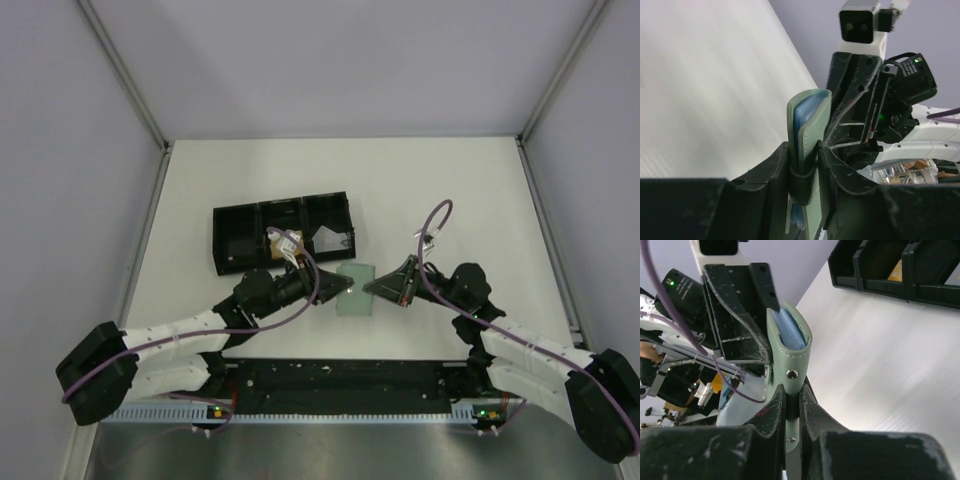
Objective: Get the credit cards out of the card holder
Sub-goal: Open the card holder at the center of the board.
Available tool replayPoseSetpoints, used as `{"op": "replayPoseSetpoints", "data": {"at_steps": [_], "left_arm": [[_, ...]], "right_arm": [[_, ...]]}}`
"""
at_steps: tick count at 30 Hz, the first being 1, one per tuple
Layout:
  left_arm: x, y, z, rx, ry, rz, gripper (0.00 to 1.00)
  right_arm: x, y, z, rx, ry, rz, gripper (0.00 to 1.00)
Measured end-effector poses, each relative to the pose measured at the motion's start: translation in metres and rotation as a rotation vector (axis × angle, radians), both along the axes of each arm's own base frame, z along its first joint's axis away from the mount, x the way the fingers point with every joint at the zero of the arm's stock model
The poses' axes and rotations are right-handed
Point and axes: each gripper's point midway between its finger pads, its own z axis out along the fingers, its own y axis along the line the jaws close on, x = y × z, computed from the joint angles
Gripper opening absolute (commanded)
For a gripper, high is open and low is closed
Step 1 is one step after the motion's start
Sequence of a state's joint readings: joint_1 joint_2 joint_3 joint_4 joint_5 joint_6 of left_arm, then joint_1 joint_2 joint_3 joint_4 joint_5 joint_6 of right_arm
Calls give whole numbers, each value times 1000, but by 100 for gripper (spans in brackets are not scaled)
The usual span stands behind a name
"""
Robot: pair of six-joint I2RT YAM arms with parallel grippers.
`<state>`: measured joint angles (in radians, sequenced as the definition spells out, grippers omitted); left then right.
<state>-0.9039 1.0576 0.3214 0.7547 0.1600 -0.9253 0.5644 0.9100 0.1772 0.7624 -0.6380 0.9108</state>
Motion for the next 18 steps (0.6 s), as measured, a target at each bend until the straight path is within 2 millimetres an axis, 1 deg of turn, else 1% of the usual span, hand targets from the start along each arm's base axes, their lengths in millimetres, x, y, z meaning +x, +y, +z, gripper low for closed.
{"op": "replayPoseSetpoints", "data": {"at_steps": [1, 3, 4, 5, 6, 9, 12, 14, 15, 18], "left_arm": [[1, 0, -1, 14, -7, 4, 55], [3, 2, -5, 59, -13, 17, 68], [5, 3, -5, 82, -20, 29, 73], [8, 6, -1, 107, -31, 52, 76], [12, 8, 4, 129, -44, 78, 76], [24, 17, 28, 198, -99, 173, 76], [27, 15, 43, 266, -138, 217, 76], [23, 9, 44, 330, -154, 224, 76], [21, 4, 40, 369, -159, 221, 75], [18, -8, 22, 501, -157, 225, 74]], "right_arm": [[0, 0, 0, 0, 0, 1, 0], [-2, 0, 0, -7, -4, 6, 0], [-2, -1, -3, -18, 3, 2, 0], [-2, -2, -6, -31, 11, -2, 0], [-1, -3, -10, -50, 25, -14, 0], [7, -7, -21, -117, 64, -72, 0], [14, -9, -24, -179, 84, -129, 0], [19, -10, -22, -223, 88, -163, 0], [21, -10, -20, -241, 88, -176, 0], [25, -12, -19, -286, 91, -213, 0]]}}
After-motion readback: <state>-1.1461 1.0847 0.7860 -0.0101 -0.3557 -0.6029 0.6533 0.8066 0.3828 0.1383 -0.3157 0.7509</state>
